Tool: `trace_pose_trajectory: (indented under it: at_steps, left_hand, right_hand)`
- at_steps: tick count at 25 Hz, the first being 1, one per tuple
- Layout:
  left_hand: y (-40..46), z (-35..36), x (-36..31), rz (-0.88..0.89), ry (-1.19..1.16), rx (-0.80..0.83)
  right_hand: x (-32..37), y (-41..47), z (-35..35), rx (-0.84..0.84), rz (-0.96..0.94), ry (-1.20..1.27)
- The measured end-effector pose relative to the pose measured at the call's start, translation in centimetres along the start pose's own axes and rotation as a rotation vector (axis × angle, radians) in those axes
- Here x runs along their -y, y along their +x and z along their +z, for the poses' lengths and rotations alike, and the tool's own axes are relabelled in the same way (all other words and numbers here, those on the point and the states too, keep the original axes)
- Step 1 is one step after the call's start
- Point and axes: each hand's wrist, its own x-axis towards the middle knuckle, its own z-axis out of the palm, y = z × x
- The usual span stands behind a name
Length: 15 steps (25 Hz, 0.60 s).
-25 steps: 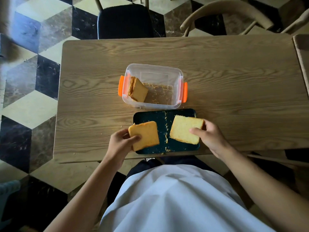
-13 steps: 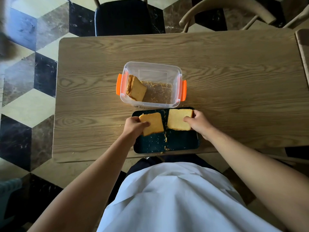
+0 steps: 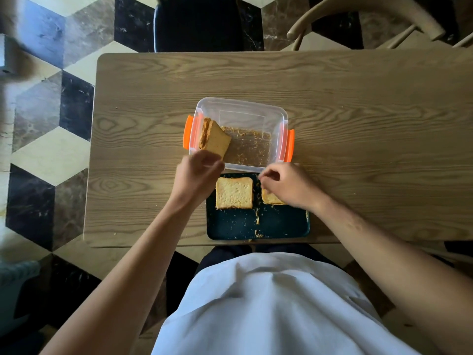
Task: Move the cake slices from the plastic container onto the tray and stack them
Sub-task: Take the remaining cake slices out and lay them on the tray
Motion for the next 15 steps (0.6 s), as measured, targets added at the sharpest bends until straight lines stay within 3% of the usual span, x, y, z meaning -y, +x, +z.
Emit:
trace_pose_trajectory:
  at_steps: [3, 6, 8, 11, 15]
  left_hand:
    - [2.4, -0.9, -2.7, 0.103, -0.051, -0.103]
    - [5.3, -0.6, -3.7, -0.006, -0.02, -0.072]
    - [6.5, -0.4, -3.3, -0.085, 0.015, 0.008]
    - [6.8, -0.3, -2.9, -0.043, -0.02, 0.101]
    - [7.0, 0.3, -3.3, 0.004, 0.034, 0.056]
  right_hand:
    - [3.7, 2.9, 0.1, 0.093, -0.066, 0.215]
    - [5.7, 6.9, 1.0, 0.061, -0.024, 0.334]
    - [6.4, 9.7, 2.0, 0.018, 0.031, 0.28]
    - [6.7, 12.8, 3.4, 0.002, 0.145, 0.147]
    - [6.9, 14.3, 4.9, 0.001, 0.166, 0.049]
